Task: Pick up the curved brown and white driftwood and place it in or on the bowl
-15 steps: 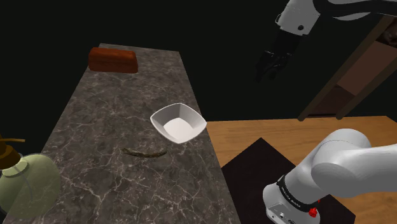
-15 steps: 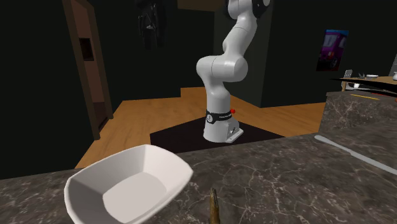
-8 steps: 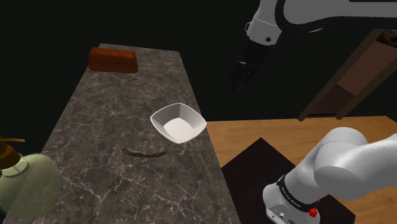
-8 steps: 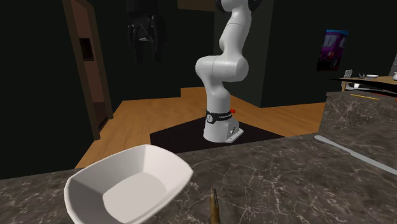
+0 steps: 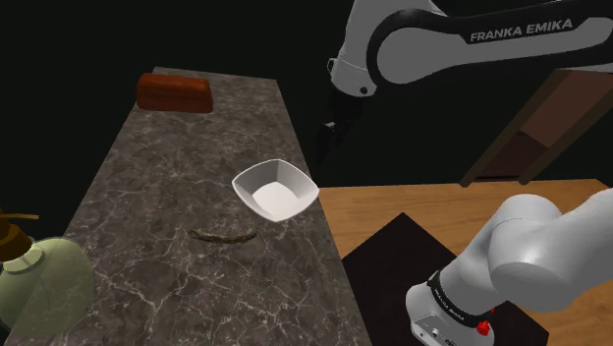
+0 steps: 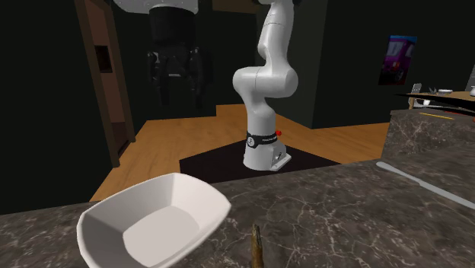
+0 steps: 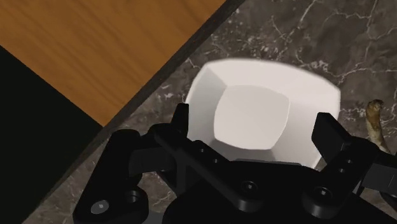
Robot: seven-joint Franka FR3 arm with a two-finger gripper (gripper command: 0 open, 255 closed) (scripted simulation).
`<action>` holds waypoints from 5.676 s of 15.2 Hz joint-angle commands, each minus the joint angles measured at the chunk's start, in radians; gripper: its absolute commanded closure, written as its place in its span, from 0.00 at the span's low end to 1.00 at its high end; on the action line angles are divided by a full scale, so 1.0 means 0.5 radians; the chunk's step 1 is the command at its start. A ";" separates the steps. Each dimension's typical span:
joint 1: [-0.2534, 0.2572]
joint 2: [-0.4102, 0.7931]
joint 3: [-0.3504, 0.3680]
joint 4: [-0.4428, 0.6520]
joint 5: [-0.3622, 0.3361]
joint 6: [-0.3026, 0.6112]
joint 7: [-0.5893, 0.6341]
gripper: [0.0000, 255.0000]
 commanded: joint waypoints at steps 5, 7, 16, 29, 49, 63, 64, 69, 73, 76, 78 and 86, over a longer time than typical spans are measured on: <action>0.121 0.334 0.153 0.101 -0.015 0.255 -0.018 0.00; 0.155 0.449 0.202 0.141 -0.036 0.333 -0.020 0.00; 0.308 0.978 0.397 0.380 -0.250 0.621 0.031 0.00; 0.449 1.443 0.423 0.531 -0.544 0.900 0.161 0.00; 0.441 1.402 0.434 0.538 -0.517 0.855 0.142 1.00; 0.407 1.152 0.481 0.637 -0.360 0.526 0.023 1.00; 0.406 1.136 0.483 0.648 -0.351 0.501 0.016 1.00; 0.401 1.066 0.489 0.707 -0.311 0.378 -0.016 1.00; 0.346 0.981 0.451 0.635 -0.268 0.376 -0.131 1.00; 0.271 0.890 0.385 0.520 -0.225 0.412 -0.294 1.00; 0.224 0.838 0.337 0.455 -0.203 0.433 -0.402 1.00; 0.043 0.727 0.126 0.276 -0.163 0.515 -0.817 1.00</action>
